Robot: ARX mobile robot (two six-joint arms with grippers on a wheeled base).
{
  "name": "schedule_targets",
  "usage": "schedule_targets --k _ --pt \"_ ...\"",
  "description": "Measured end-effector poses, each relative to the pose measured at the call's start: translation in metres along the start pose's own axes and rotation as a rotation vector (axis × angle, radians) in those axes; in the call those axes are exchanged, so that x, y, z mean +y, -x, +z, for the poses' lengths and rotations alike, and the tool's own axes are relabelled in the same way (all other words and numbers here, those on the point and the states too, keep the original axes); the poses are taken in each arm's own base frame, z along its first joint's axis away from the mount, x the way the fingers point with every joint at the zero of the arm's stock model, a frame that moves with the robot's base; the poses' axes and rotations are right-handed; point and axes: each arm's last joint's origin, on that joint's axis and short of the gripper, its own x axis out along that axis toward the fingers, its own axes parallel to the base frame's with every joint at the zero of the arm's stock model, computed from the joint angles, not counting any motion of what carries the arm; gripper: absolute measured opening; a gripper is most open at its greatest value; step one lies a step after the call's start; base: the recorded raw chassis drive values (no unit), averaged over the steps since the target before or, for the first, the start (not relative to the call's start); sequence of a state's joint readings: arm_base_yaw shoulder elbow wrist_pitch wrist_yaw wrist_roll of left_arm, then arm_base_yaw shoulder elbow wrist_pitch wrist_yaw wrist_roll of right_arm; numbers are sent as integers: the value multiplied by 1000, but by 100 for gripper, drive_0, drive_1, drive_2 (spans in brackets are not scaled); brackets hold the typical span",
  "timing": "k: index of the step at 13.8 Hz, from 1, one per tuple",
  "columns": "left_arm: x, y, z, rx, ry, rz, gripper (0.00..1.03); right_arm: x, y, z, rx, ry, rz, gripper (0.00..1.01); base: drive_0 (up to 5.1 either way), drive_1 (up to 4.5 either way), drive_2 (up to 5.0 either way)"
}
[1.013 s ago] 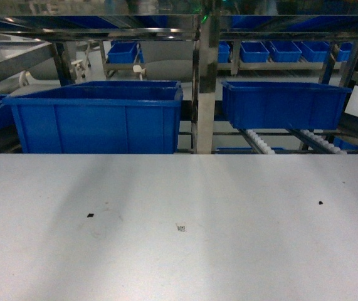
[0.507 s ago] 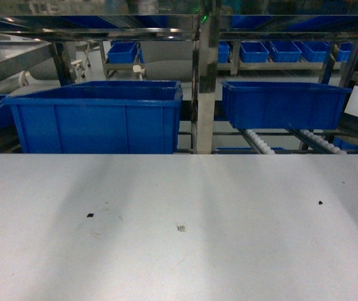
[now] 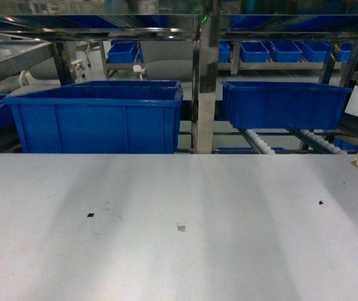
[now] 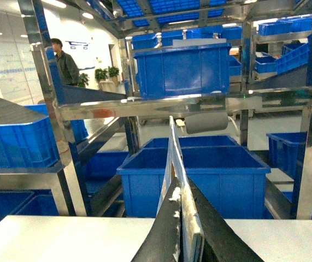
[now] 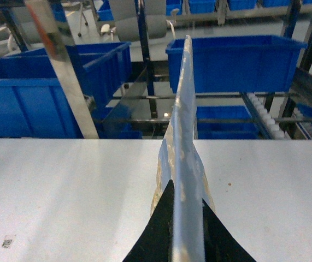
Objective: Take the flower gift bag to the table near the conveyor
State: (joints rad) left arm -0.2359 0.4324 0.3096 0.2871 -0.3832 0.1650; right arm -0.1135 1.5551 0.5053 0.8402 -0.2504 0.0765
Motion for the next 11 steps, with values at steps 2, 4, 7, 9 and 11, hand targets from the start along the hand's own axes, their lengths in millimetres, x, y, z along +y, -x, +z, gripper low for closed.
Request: schedule_targets --k 2,4,7,9,11 --pt "0 0 0 0 0 0 2 -17 -38 -14 77 -49 -21 2 0 0 0" --pt "0 0 0 0 0 0 2 -26 -60 -27 115 -65 -28 2 0 0 0" --pt "0 0 0 0 0 0 2 -39 -80 -62 202 -84 -40 2 0 0 0" --pt "0 0 0 0 0 0 2 -47 -84 -69 201 -74 -54 2 0 0 0" --pt "0 0 0 0 0 0 2 -50 -81 -71 178 -76 -89 14 0 0 0"
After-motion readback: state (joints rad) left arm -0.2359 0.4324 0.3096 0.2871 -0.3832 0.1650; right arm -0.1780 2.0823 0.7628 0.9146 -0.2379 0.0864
